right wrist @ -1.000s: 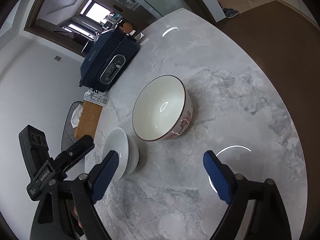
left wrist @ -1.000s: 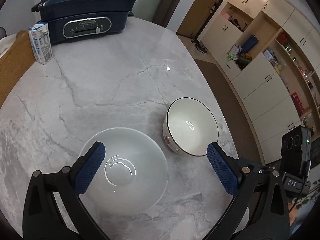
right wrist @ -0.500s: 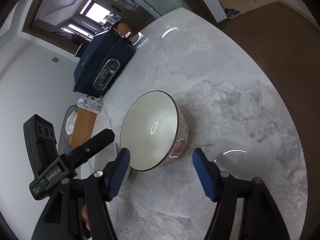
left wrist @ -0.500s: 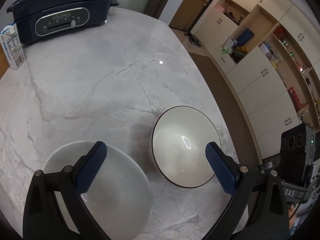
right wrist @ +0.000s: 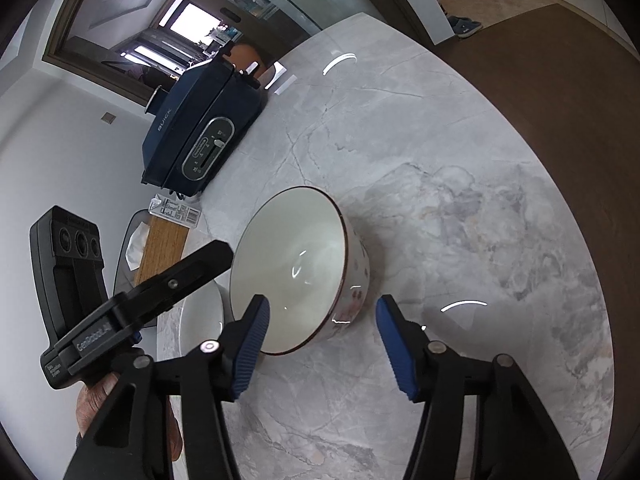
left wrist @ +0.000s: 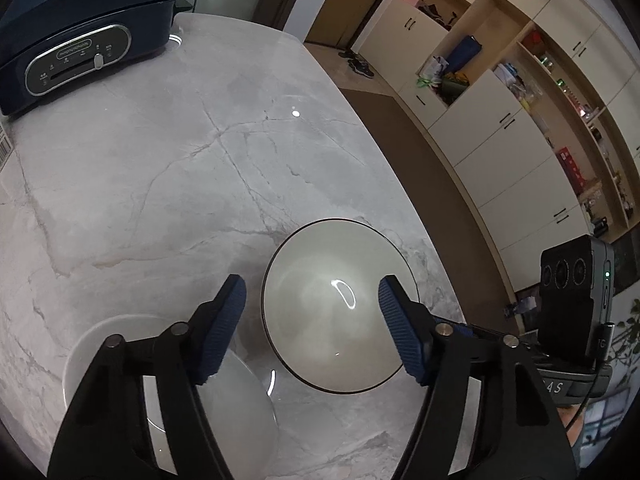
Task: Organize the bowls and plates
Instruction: 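Move the right gripper to the rim of the pink floral bowl, then close the right gripper on the pink floral bowl's rim, then carry the pink floral bowl toward the stack and lower it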
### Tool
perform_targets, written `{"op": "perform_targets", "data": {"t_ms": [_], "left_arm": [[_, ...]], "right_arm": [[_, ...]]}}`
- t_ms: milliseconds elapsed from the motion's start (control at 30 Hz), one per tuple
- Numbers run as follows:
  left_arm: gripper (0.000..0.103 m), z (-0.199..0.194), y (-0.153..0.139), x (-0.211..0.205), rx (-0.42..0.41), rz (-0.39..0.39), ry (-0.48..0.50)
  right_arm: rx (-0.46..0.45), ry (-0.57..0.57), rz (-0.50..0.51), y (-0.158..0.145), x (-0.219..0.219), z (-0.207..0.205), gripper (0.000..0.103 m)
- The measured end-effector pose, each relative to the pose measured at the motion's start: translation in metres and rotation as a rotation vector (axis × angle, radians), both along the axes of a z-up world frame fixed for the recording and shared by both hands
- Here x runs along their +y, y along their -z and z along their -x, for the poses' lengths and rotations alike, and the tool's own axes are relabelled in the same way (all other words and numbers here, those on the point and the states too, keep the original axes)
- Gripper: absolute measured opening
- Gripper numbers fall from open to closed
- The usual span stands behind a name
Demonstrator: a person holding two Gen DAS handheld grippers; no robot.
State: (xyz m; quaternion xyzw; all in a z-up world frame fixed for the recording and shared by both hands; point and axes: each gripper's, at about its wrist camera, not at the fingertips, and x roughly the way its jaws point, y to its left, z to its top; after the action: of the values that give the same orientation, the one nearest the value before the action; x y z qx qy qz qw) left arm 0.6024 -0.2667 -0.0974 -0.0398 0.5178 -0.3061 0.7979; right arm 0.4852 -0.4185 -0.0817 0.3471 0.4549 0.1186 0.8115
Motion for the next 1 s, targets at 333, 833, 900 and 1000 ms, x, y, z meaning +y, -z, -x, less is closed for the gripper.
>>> {"op": "perform_targets", "data": {"t_ms": [333,833,900,1000], "left_arm": [[0.022,-0.002,0.016,0.006,0.018,-0.017,-0.032],[0.006,0.003,0.029,0.004,0.024,-0.084,-0.078],[0.006,0.005,0.029,0.004,0.024,-0.086,-0.075],[0.005,0.006,0.03,0.002,0.024,-0.098,-0.071]], "right_arm": [[0.022,0.019,-0.017,0.01,-0.002,-0.012,0.053],[0.06,0.028,0.025,0.013,-0.003,-0.02,0.022],[0.063,0.026,0.019,0.013,-0.004,-0.018,0.022],[0.058,0.024,0.033,0.009,-0.003,-0.015,0.022]]}}
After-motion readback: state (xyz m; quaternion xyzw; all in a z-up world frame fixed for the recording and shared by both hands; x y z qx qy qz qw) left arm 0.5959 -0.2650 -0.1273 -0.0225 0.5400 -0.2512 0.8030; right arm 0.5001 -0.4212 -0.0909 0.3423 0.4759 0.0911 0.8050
